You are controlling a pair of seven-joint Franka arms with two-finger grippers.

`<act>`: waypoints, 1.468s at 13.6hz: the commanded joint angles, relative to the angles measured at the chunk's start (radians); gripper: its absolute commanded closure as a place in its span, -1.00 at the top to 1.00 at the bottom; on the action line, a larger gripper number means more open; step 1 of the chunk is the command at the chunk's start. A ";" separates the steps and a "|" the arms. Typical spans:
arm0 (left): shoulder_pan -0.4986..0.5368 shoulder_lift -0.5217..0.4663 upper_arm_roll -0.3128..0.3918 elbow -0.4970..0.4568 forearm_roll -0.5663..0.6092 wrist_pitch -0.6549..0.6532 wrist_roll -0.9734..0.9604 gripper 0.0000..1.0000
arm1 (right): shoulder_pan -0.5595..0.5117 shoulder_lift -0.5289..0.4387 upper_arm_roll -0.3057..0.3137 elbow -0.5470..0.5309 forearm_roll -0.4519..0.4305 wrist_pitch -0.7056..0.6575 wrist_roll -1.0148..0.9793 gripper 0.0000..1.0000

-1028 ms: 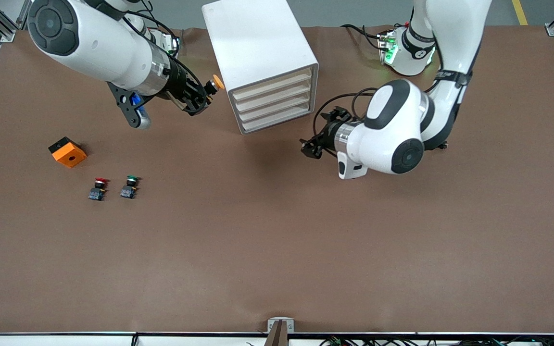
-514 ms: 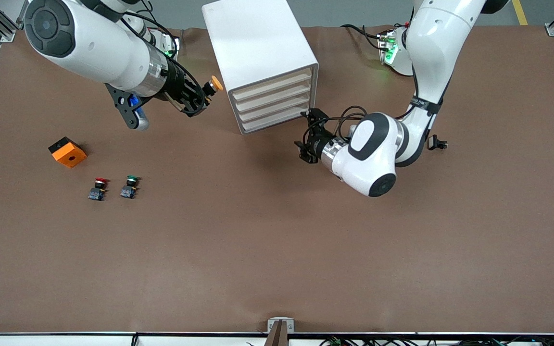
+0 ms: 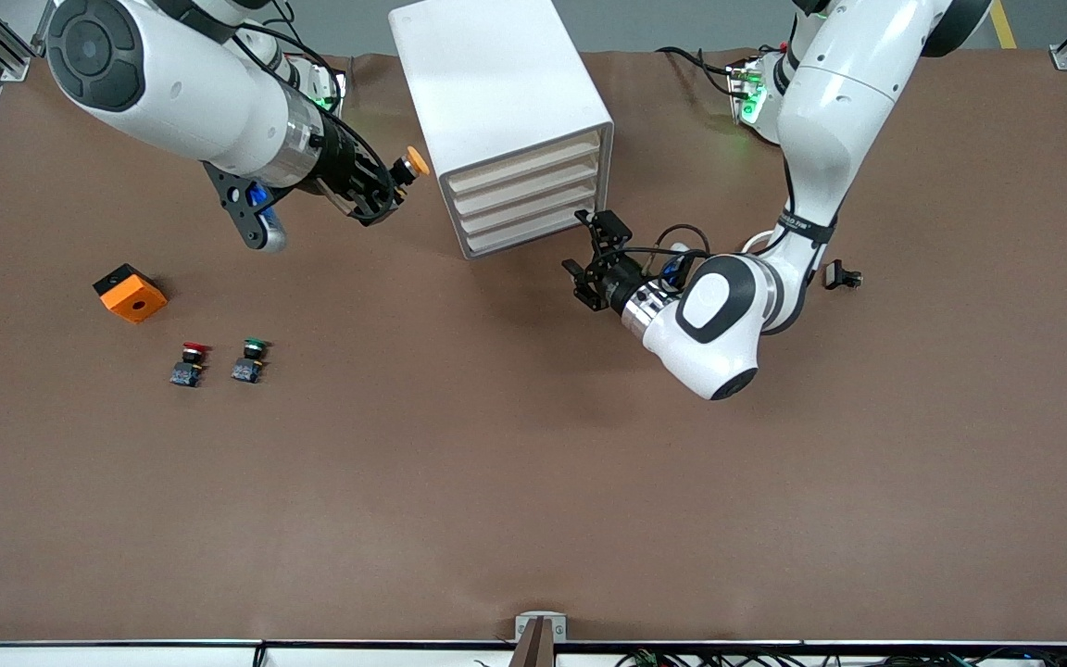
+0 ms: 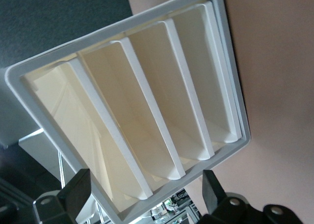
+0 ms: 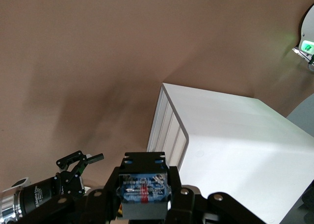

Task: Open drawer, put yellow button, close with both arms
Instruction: 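Grasp the drawer handle of the white cabinet with the left gripper, then pull the drawer open with the left gripper while the right gripper approaches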

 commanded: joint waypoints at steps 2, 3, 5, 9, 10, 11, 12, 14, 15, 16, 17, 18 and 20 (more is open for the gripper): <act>0.007 -0.003 -0.001 0.030 -0.036 -0.061 -0.146 1.00 | -0.016 0.013 0.008 0.024 0.021 -0.005 -0.009 -0.51; 0.013 0.000 -0.003 0.029 -0.045 -0.081 -0.171 1.00 | -0.016 0.013 0.008 0.024 0.021 -0.003 -0.009 -0.51; 0.016 0.008 -0.001 0.024 -0.071 -0.118 -0.191 1.00 | -0.016 0.013 0.008 0.024 0.021 -0.003 -0.009 -0.51; 0.019 0.035 -0.001 0.026 -0.155 -0.184 -0.222 1.00 | -0.015 0.013 0.008 0.022 0.021 0.000 -0.009 -0.51; 0.013 0.048 -0.003 0.026 -0.157 -0.188 -0.225 1.00 | -0.015 0.013 0.008 0.024 0.021 0.000 -0.009 -0.51; 0.006 0.063 -0.004 0.026 -0.155 -0.190 -0.225 1.00 | -0.015 0.013 0.008 0.024 0.021 0.000 -0.009 -0.51; -0.011 0.075 -0.004 0.027 -0.151 -0.192 -0.225 0.96 | -0.016 0.013 0.008 0.024 0.021 0.000 -0.009 -0.51; -0.053 0.097 -0.004 0.029 -0.146 -0.192 -0.225 0.95 | -0.016 0.013 0.008 0.024 0.021 0.000 -0.009 -0.51; -0.071 0.103 -0.004 0.029 -0.145 -0.198 -0.225 0.76 | -0.016 0.013 0.008 0.024 0.021 0.000 -0.011 -0.51; -0.095 0.103 -0.004 0.029 -0.143 -0.210 -0.223 0.59 | -0.015 0.013 0.008 0.024 0.021 0.000 -0.017 -0.51; -0.105 0.100 -0.004 0.029 -0.143 -0.216 -0.220 0.54 | -0.015 0.013 0.008 0.024 0.021 0.000 -0.023 -0.51; -0.114 0.098 -0.007 0.027 -0.145 -0.218 -0.219 0.36 | -0.015 0.013 0.008 0.024 0.021 0.000 -0.023 -0.51; -0.143 0.098 -0.007 0.026 -0.143 -0.218 -0.212 0.11 | -0.015 0.013 0.008 0.024 0.021 0.000 -0.023 -0.51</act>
